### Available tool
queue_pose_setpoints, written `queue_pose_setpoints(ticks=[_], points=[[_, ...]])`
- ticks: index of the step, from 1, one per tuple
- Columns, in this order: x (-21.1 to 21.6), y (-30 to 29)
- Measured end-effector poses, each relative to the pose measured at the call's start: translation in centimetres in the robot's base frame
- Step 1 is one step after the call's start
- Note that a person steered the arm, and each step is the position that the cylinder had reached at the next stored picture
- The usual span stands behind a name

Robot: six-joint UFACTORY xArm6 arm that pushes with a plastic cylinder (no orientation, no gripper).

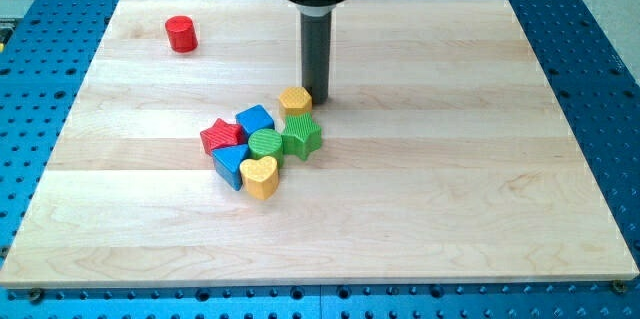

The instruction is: Move the red circle below the green star

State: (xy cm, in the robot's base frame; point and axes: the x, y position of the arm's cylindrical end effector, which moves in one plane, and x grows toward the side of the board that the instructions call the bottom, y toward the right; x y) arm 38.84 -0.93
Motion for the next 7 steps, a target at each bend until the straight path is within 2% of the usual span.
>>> queue_pose_setpoints(ticks=[2,3,5,6,7], points=[[3.0,-0.3],[0.6,-1.3],[0.8,-14.8],[-1.1,-24.5],[-7.1,-25.2]])
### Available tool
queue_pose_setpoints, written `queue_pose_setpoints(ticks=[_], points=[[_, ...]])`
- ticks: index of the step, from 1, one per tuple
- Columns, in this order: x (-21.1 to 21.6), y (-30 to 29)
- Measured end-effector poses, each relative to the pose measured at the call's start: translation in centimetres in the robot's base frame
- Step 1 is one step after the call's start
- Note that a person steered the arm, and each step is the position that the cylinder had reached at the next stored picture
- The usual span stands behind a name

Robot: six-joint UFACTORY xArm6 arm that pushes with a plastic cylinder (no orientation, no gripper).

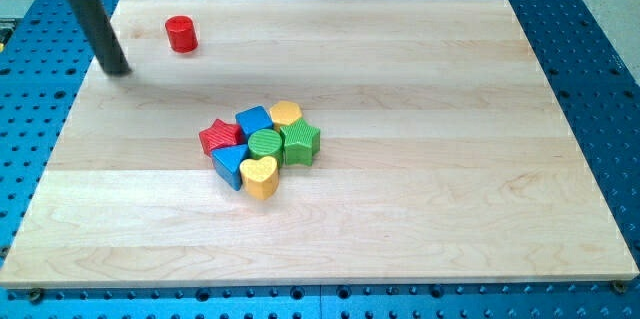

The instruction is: Move the red circle below the green star

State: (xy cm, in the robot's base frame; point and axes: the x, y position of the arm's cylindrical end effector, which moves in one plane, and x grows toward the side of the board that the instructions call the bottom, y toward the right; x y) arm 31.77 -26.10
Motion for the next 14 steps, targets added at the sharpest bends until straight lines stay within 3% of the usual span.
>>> queue_pose_setpoints(ticks=[2,3,4,6,7,8,9,10,11,13,14], points=[[-3.2,7.1],[-6.0,5.5],[-7.6,8.5],[-2.0,19.8],[-2.0,16.8],[2.6,19.0],[3.2,19.6],[4.1,15.4],[5.5,14.9],[7.1,26.2],[7.0,27.9]])
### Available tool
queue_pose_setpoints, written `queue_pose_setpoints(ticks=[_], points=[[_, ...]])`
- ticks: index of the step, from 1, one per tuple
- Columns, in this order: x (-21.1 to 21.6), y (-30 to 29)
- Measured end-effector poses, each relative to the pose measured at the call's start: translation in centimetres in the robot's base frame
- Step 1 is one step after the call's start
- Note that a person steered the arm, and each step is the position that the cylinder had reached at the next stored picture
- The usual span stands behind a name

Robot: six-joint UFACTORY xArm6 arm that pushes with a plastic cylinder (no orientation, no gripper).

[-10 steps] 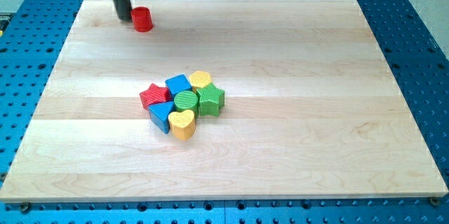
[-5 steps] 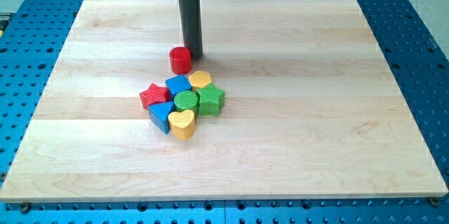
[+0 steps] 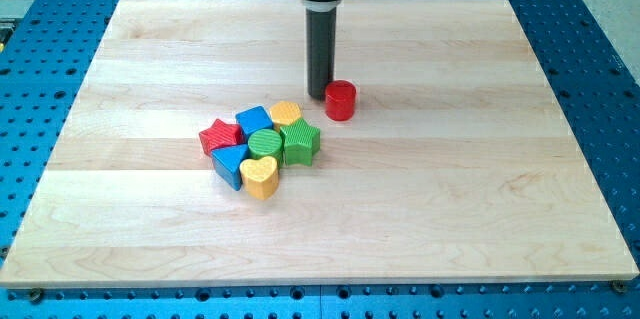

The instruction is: Move the red circle below the green star

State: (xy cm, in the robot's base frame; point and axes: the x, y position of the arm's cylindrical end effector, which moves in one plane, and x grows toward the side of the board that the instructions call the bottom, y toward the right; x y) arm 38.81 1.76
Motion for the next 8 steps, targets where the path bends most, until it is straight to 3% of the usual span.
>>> queue_pose_setpoints(ticks=[2,3,5,7,8], points=[[3.8,4.6],[1.6,4.6],[8.4,9.6],[9.1,7.8],[12.4,7.6]])
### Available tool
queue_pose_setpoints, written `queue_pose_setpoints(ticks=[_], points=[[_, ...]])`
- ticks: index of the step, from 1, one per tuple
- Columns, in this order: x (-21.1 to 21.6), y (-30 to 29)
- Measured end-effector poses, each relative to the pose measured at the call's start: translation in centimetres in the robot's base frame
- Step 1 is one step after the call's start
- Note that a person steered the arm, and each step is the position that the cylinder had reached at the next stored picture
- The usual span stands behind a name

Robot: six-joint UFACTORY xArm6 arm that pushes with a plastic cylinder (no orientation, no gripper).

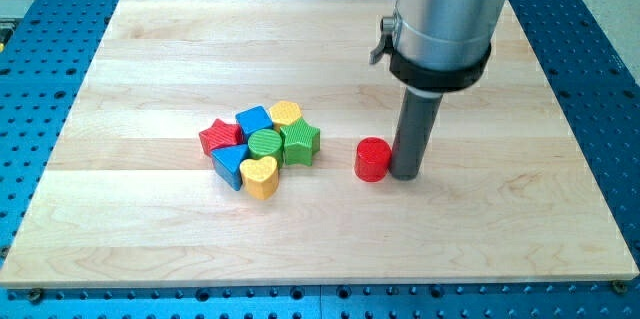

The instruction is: Move the red circle below the green star

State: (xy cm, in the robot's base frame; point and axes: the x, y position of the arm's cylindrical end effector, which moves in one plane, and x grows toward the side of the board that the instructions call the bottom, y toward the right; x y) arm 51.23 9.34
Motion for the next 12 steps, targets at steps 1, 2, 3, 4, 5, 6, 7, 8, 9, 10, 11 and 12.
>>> queue_pose_setpoints(ticks=[1,2,3,4,5,6,7,8,9,10,11,12], points=[[0.0,-3.8],[-0.3,-4.2],[-2.2,-3.8],[-2.2,-5.8],[-4.4,-5.1],[-3.8,-6.6],[-1.5,-6.9],[1.3,-6.8],[2.7,-7.1],[2.8,-9.2],[2.8,-12.2],[3.3,-13.1]])
